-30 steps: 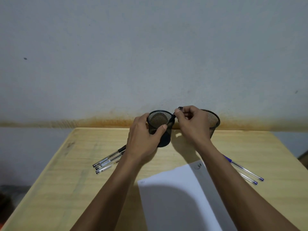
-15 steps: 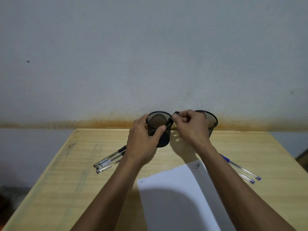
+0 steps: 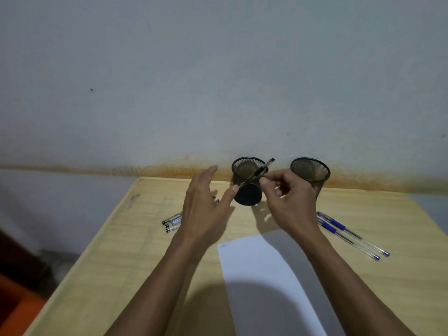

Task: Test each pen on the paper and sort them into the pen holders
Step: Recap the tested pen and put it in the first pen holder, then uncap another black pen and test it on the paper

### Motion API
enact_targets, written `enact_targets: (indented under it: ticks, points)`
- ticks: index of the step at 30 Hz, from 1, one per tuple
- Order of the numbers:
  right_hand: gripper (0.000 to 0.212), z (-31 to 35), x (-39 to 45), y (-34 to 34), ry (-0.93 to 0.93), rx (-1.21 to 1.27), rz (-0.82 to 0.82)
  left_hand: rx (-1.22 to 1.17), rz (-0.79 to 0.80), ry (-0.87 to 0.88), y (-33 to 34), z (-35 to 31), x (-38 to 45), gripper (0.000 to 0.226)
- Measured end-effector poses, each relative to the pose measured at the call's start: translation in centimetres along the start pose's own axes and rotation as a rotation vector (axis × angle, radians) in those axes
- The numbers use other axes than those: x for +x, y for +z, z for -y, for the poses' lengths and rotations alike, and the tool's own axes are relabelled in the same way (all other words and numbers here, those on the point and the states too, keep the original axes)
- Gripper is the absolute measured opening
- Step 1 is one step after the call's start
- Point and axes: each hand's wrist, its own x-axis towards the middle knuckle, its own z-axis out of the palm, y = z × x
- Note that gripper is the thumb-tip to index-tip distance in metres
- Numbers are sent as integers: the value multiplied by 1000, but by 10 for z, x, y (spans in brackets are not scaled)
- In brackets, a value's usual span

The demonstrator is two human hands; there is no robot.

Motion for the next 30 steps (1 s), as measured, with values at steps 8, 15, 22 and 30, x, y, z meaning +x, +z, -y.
enact_targets:
  ticks: [8,15,22,30]
  points:
    - [16,-2,-23,72,-285,-434,441,473,66,47,-35,67,-98,42]
    - [23,-3,-24,107,-601,-763,633,557,43,84,-27,82,-106,36]
    - [24,-7,-22,109,-755,-865,711,564,24,102,-24,84,-105,37]
    - [25,-1,-42,55,-324,-487,567,506,51,68,-30,77,-107,32]
